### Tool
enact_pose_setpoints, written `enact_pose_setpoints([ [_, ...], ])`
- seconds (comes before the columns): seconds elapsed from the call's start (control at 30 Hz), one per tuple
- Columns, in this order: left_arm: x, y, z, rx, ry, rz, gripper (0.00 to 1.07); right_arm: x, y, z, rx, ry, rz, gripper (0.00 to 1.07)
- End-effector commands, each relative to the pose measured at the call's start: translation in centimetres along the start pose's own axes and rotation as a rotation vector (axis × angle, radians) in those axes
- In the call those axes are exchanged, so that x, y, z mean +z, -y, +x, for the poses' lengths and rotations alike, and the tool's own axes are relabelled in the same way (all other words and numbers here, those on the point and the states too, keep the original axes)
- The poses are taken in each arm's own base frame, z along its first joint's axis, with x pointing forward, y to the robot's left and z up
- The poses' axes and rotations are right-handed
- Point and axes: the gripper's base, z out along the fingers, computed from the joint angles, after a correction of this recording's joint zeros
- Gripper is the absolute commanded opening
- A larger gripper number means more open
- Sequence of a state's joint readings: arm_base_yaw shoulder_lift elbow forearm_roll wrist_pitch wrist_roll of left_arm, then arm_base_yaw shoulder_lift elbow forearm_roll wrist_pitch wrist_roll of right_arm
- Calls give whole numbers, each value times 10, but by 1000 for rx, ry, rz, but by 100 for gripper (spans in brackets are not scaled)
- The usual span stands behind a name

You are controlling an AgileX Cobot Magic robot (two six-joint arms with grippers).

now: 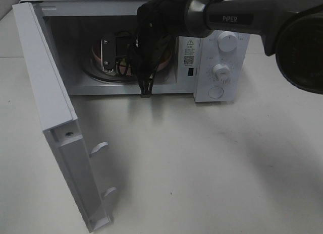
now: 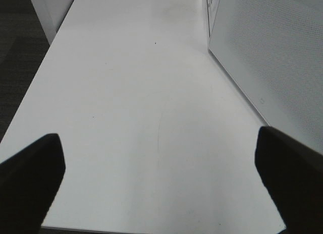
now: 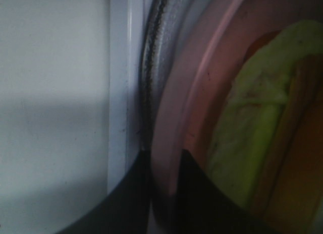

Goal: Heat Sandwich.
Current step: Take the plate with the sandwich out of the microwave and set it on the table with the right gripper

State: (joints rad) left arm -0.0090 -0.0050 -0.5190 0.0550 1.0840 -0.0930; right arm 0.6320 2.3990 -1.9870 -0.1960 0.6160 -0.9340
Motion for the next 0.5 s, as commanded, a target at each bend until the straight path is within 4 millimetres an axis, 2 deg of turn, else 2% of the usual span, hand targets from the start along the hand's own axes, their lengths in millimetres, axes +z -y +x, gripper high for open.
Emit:
enact_pose_setpoints([
  [0.03,-2,0,0,0,27,8,98,2,-6,5,45,-33,-60,0],
  [0.5,-2,0,0,0,27,8,98,0,-6,5,-4,-40,-71,0],
])
